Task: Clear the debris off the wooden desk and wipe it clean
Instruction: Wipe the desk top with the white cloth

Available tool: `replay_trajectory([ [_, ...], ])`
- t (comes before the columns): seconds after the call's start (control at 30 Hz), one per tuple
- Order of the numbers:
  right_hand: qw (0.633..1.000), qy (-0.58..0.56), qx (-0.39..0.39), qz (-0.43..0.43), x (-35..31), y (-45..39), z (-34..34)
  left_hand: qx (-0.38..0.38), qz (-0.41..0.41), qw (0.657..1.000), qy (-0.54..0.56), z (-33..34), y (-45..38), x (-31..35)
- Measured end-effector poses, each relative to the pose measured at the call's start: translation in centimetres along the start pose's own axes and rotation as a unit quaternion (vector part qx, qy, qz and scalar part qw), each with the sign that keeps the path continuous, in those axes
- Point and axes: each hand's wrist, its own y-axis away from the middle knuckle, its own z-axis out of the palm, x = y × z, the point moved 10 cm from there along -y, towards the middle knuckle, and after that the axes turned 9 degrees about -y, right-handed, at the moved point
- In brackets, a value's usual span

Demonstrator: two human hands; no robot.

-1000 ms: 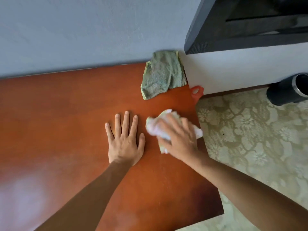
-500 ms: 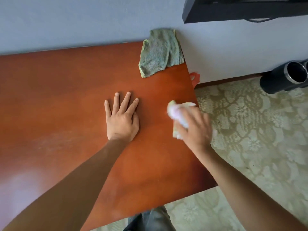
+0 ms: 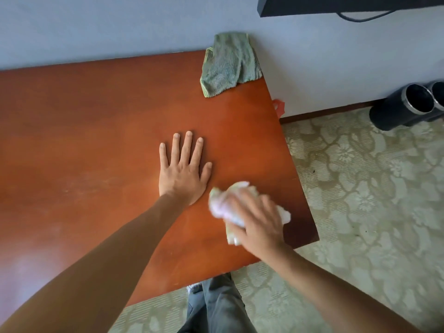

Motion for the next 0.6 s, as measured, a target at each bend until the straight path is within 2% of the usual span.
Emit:
replay_trajectory([
  [0.03, 0.997, 0.004, -0.031, -0.074, -1.4, 1.0, 0.2, -0.002, 0.004, 1.0, -0.003, 0.2, 0.6, 0.0],
  [0.07, 0.994, 0.013, -0.038, -0.097, -0.8, 1.2, -0.3, -0.006, 0.01, 1.0, -0.006, 0.2, 1.3, 0.1],
  [0.1, 0.998, 0.031, -0.022, -0.056, 1.4, 0.9, -1.1, -0.011, 0.017, 1.0, -0.01, 0.4, 1.9, 0.1],
  [0.13, 0.998, 0.046, 0.019, 0.038, 4.4, 0.4, -2.4, -0.017, 0.022, 1.0, -0.013, 0.5, 2.4, 0.1],
  [0.2, 0.958, 0.07, 0.108, 0.254, 9.2, 1.6, -4.4, -0.015, 0.024, 1.0, -0.012, 0.6, 3.4, 0.2],
  [0.23, 0.949, 0.079, 0.12, 0.281, 8.9, 2.3, -4.0, -0.01, 0.022, 1.0, -0.009, 0.5, 3.9, 0.3],
  [0.27, 0.963, 0.073, 0.094, 0.242, 6.8, 2.5, -2.7, -0.007, 0.02, 1.0, -0.005, 0.5, 4.4, 0.4],
  [0.33, 0.999, 0.023, 0.014, 0.041, -0.2, 3.3, 0.1, -0.007, 0.022, 1.0, -0.003, 0.7, 5.4, 0.6],
  [0.37, 0.998, 0.021, -0.019, -0.051, -2.7, 4.1, 0.6, -0.008, 0.026, 1.0, -0.006, 0.9, 5.9, 0.6],
  [0.4, 0.994, 0.031, -0.036, -0.1, -3.3, 4.3, 0.5, -0.008, 0.03, 0.999, -0.007, 1.0, 6.5, 0.5],
  [0.43, 0.994, 0.05, -0.031, -0.087, -2.1, 3.9, 0.0, -0.009, 0.032, 0.999, -0.006, 1.1, 7.0, 0.4],
  [0.47, 0.998, 0.068, -0.001, -0.013, 0.5, 3.1, -0.9, -0.008, 0.034, 0.999, -0.005, 1.1, 7.5, 0.2],
  [0.5, 0.99, 0.081, 0.051, 0.108, 3.9, 2.8, -2.4, -0.005, 0.034, 0.999, -0.006, 1.0, 7.8, 0.1],
  [0.53, 0.963, 0.083, 0.108, 0.234, 6.9, 3.4, -3.9, -0.005, 0.032, 0.999, -0.008, 1.1, 8.2, 0.1],
  [0.57, 0.935, 0.085, 0.146, 0.313, 8.0, 4.3, -4.6, -0.005, 0.029, 1.0, -0.008, 1.2, 8.4, 0.2],
  [0.6, 0.929, 0.083, 0.154, 0.326, 7.5, 4.9, -4.3, -0.005, 0.025, 1.0, -0.006, 1.2, 8.6, 0.3],
])
